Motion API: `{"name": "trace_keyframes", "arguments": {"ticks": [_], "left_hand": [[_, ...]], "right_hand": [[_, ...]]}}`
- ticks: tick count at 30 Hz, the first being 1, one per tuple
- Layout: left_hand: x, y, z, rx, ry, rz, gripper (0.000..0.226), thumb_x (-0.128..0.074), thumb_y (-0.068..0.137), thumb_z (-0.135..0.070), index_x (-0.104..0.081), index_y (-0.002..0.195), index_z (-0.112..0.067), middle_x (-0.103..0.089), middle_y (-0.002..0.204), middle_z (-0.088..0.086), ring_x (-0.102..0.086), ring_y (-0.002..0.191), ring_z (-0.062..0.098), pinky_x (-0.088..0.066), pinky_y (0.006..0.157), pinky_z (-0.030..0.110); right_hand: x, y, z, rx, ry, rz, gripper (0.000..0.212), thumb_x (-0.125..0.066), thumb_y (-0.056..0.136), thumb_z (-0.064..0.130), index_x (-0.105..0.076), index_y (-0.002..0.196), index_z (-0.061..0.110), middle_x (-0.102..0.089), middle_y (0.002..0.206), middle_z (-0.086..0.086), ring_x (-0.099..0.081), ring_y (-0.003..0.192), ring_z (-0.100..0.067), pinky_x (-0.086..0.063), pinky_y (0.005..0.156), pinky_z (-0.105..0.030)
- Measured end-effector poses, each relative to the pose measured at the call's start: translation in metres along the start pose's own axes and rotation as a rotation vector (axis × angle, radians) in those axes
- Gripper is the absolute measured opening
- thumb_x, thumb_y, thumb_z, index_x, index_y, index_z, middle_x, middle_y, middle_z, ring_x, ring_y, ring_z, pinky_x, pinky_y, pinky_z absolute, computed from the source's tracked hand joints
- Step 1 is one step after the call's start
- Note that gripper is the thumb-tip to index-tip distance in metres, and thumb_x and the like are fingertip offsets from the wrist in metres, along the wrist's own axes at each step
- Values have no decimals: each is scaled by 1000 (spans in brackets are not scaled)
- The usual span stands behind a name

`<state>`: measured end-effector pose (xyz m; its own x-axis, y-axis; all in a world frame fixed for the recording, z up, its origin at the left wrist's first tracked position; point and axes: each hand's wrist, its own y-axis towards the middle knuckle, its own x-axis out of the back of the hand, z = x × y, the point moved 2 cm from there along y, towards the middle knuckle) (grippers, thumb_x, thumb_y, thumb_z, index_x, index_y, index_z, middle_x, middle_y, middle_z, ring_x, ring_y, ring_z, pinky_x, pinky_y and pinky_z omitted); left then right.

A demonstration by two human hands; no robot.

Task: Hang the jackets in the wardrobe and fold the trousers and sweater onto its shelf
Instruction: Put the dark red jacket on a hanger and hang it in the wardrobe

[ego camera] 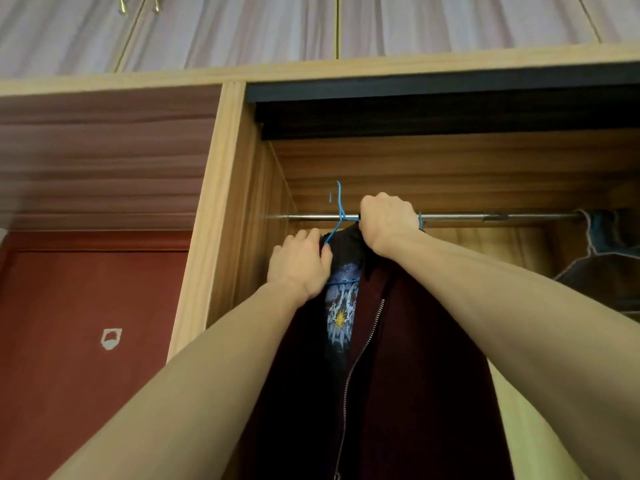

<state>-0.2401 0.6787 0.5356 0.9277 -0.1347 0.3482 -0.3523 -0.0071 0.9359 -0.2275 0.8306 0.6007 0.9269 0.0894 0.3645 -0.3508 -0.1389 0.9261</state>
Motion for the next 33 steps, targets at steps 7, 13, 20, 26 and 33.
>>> {"name": "trace_keyframes", "arguments": {"ticks": [7, 13, 20, 26, 33], "left_hand": [[-16, 9, 37, -21, 23, -46, 45, -39, 108, -42, -52, 144, -19, -59, 136, 6, -56, 123, 31, -44, 100, 44], [-49, 15, 31, -1, -28, -11, 47, -38, 108, -45, -50, 146, -20, -59, 137, 5, -54, 125, 31, -43, 101, 44], [-78, 24, 31, -45, -19, 28, 42, -39, 108, -45, -53, 139, -20, -60, 130, 4, -55, 121, 29, -43, 96, 42], [-92, 32, 30, -56, -45, 27, 40, -38, 108, -46, -53, 137, -22, -60, 128, 2, -55, 119, 27, -42, 94, 40], [-101, 42, 32, -21, -108, 31, 43, -37, 108, -46, -49, 144, -25, -60, 131, 3, -56, 122, 30, -43, 96, 41]], "right_hand": [[-43, 24, 5, 25, 4, 23, 25, -65, 91, 3, -64, 114, 12, -65, 116, -10, -66, 102, -35, -42, 72, -38], [-70, 33, 10, 23, 18, 10, 31, -64, 93, 4, -63, 123, 12, -63, 122, -10, -65, 114, -34, -43, 73, -39], [-83, 47, 4, 0, 26, 35, 25, -65, 95, 11, -64, 120, 11, -65, 119, -11, -67, 107, -35, -45, 71, -39], [-82, 57, 4, 29, 25, -12, 26, -64, 98, 15, -62, 124, 11, -63, 123, -12, -65, 112, -36, -42, 75, -38], [-74, 65, 6, -25, 64, 18, 26, -60, 97, 10, -64, 123, 10, -64, 128, -13, -64, 116, -35, -41, 78, -37]]}}
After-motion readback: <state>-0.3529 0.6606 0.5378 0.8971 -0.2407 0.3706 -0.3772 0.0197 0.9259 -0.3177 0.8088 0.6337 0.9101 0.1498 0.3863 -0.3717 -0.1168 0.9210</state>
